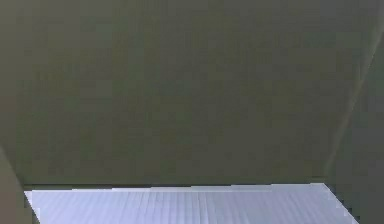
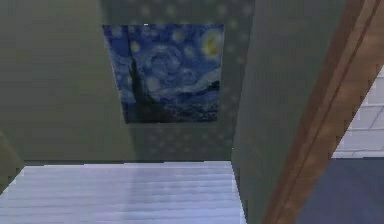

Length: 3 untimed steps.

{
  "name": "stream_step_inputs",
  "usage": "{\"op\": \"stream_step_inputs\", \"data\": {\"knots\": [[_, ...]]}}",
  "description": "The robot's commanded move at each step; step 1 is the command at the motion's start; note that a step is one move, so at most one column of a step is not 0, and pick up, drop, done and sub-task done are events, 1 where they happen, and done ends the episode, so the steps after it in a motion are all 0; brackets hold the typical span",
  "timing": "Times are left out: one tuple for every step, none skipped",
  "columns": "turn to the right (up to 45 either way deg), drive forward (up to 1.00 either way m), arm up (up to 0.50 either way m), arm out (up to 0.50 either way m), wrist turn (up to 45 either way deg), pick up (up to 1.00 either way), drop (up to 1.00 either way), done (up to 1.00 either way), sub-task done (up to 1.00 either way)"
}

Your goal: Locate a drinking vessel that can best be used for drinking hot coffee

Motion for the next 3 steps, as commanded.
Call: {"op": "stream_step_inputs", "data": {"knots": [[0.0, 0.55, 0.00, 0.00, 0.0, 0.00, 0.00, 0.00, 0.00], [-42.0, 0.00, 0.00, 0.00, 0.0, 0.00, 0.00, 0.00, 0.00], [-3.0, 0.00, 0.00, 0.00, 0.0, 0.00, 0.00, 0.00, 0.00]]}}
